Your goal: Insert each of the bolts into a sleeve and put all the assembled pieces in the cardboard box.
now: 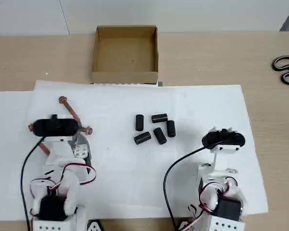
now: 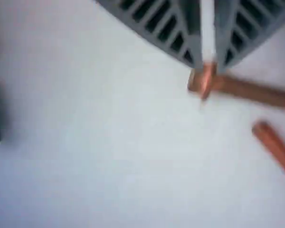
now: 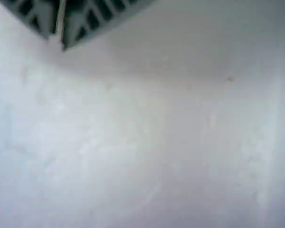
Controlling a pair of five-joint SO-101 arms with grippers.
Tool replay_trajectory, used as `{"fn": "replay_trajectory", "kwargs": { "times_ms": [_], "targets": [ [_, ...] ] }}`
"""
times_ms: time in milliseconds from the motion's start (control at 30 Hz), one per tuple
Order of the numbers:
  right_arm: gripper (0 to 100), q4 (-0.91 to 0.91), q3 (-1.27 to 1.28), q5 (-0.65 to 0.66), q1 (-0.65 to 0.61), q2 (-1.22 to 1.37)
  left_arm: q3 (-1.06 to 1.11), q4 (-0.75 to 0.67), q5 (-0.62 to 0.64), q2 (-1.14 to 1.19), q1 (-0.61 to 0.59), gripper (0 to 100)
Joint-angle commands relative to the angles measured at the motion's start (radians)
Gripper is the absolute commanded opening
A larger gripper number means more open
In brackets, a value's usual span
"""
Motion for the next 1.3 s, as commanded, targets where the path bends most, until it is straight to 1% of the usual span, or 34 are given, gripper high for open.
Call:
{"fn": "replay_trajectory", "kwargs": {
  "times_ms": [0, 167, 333, 400, 467, 567, 733, 800, 900, 1033, 1267],
  "targets": [
    [0.3, -0.021, -0.005, 0.003, 0.008, -0.007, -0.157, 0.071, -0.034, -0.002, 0.035, 1],
    [0.3, -0.021, -0.005, 0.003, 0.008, -0.007, -0.266, 0.204, -0.055, -0.002, 0.106, 1],
    [0.3, -0.021, -0.005, 0.003, 0.008, -0.007, -0.331, 0.284, -0.057, 0.006, 0.104, 1],
    [0.3, -0.021, -0.005, 0.003, 0.008, -0.007, -0.383, 0.311, -0.057, 0.057, 0.103, 1],
    [0.3, -0.021, -0.005, 0.003, 0.008, -0.007, -0.470, 0.348, -0.054, 0.158, 0.103, 1],
    [0.3, -0.021, -0.005, 0.003, 0.008, -0.007, -0.645, 0.410, -0.054, 0.381, 0.103, 1],
    [0.3, -0.021, -0.005, 0.003, 0.008, -0.007, -1.020, 0.606, -0.057, 0.767, 0.103, 1],
    [0.3, -0.021, -0.005, 0.003, 0.008, -0.007, -1.141, 0.661, -0.058, 0.891, 0.103, 1],
    [0.3, -0.021, -0.005, 0.003, 0.008, -0.007, -1.244, 0.677, -0.058, 1.007, 0.101, 1],
    [0.3, -0.021, -0.005, 0.003, 0.008, -0.007, -1.300, 0.674, -0.058, 1.023, 0.103, 1],
    [0.3, -0.021, -0.005, 0.003, 0.008, -0.007, -1.254, 0.675, -0.057, 1.019, 0.101, 1]
  ]
}}
